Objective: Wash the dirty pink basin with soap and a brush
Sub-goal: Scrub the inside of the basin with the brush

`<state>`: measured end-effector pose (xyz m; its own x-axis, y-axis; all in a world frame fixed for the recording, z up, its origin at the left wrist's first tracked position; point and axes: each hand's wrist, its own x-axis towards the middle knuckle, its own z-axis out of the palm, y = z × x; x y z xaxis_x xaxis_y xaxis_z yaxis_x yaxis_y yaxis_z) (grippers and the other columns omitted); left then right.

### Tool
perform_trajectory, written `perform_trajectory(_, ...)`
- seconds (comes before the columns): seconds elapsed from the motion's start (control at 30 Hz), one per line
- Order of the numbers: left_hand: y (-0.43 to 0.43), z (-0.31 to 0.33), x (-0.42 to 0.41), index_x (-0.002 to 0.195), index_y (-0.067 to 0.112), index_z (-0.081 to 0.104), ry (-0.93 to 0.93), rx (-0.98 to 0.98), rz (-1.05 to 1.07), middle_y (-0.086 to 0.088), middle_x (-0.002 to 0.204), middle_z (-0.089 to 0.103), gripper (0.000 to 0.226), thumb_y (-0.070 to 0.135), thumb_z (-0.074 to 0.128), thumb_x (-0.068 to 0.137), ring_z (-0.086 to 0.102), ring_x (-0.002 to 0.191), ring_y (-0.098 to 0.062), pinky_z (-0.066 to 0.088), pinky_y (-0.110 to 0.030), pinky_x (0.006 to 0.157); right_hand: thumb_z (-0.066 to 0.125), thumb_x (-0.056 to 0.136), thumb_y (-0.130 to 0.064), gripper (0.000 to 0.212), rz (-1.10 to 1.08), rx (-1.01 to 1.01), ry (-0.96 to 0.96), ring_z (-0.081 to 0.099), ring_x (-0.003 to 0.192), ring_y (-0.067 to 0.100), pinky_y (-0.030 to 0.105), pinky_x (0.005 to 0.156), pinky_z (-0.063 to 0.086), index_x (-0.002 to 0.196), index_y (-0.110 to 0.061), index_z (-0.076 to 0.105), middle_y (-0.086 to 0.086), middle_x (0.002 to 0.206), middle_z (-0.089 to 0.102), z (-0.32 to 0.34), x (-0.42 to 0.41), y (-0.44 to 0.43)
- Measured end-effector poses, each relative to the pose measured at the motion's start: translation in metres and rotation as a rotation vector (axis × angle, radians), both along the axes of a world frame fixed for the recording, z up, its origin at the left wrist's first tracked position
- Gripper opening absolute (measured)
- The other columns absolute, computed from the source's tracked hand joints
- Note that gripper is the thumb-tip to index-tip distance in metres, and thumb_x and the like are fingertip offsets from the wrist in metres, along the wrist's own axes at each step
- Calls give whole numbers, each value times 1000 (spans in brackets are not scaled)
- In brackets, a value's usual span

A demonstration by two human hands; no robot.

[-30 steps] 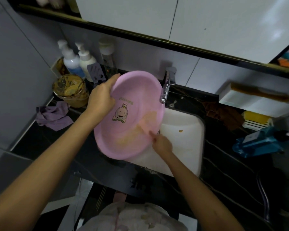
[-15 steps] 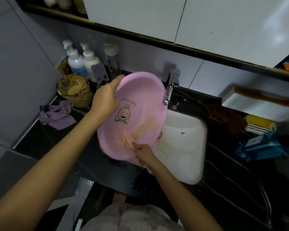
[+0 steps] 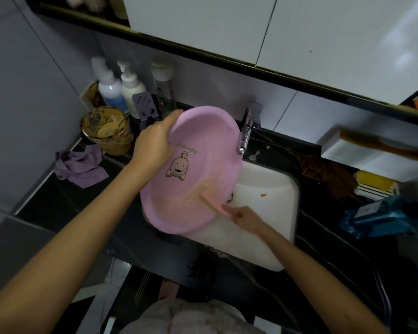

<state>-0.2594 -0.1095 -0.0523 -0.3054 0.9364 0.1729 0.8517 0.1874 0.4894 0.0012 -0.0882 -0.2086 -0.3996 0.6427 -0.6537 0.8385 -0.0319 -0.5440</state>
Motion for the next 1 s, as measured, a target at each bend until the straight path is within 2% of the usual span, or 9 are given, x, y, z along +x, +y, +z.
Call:
perform_trajectory(0.1, 0, 1, -1, 142, 27, 36, -1, -21, 1, -17, 107, 63, 73, -8, 46, 79, 59, 92, -38, 49, -41, 67, 36, 97, -18, 52, 335, 486, -262, 61, 100, 27, 32, 77, 45, 142, -45, 33, 9, 113, 62, 6, 12, 51)
perform_trajectory(0.23, -1, 1, -1, 141, 28, 38, -19, -9, -6, -17, 108, 63, 75, -10, 46, 78, 60, 94, -38, 51, -42, 72, 40, 92, -5, 65, 410, 799, -324, 63, 89, 33, 34, 64, 39, 144, -42, 29, 14, 109, 58, 25, 10, 92)
perform_trajectory(0.3, -1, 1, -1, 141, 28, 39, -27, 1, -2, -16, 108, 64, 74, -10, 46, 78, 60, 95, -37, 50, -41, 73, 39, 91, -3, 67, 383, 774, -320, 62, 85, 34, 36, 63, 41, 145, -41, 25, 15, 108, 56, 19, 20, 86)
perform_trajectory(0.43, -1, 2, 1, 140, 26, 40, -22, 18, 0, -17, 107, 64, 73, -11, 47, 79, 60, 94, -38, 49, -41, 72, 38, 92, -9, 65, 588, 609, -379, 60, 99, 31, 37, 76, 45, 147, -40, 23, 10, 110, 56, -1, 29, 51)
perform_trajectory(0.53, 0, 0, 1, 140, 27, 40, -13, 20, 0, -17, 106, 64, 74, -12, 48, 78, 61, 92, -37, 52, -42, 72, 40, 92, -8, 59, 480, 742, -403, 63, 94, 30, 37, 68, 44, 145, -35, 34, 8, 105, 60, 12, 8, 84)
perform_trajectory(0.6, 0, -1, 1, 140, 27, 40, -16, 21, 2, -17, 105, 65, 75, -12, 48, 78, 62, 91, -37, 53, -45, 73, 40, 92, -8, 64, 399, 821, -354, 64, 86, 31, 34, 61, 40, 146, -39, 27, 9, 100, 59, 24, 2, 97)
perform_trajectory(0.77, 0, -2, -2, 140, 27, 41, -9, 19, 12, -17, 106, 65, 76, -13, 48, 76, 62, 92, -38, 53, -45, 74, 29, 100, -21, 57, 588, 568, -321, 59, 99, 29, 31, 72, 40, 149, -40, 8, 13, 114, 56, 16, -1, 62)
perform_trajectory(0.9, 2, -3, -3, 140, 26, 40, -28, 9, 8, -17, 106, 65, 75, -12, 48, 76, 62, 93, -37, 53, -47, 76, 37, 94, -7, 67, 392, 860, -353, 64, 82, 30, 32, 59, 38, 149, -39, 16, 14, 112, 58, 28, -7, 98)
perform_trajectory(1.0, 1, -4, -4, 140, 27, 40, -42, 1, 11, -16, 107, 65, 75, -11, 49, 76, 62, 94, -37, 53, -48, 76, 34, 95, -11, 66, 442, 705, -299, 62, 87, 30, 32, 64, 38, 148, -42, 9, 12, 106, 57, 11, 3, 77)
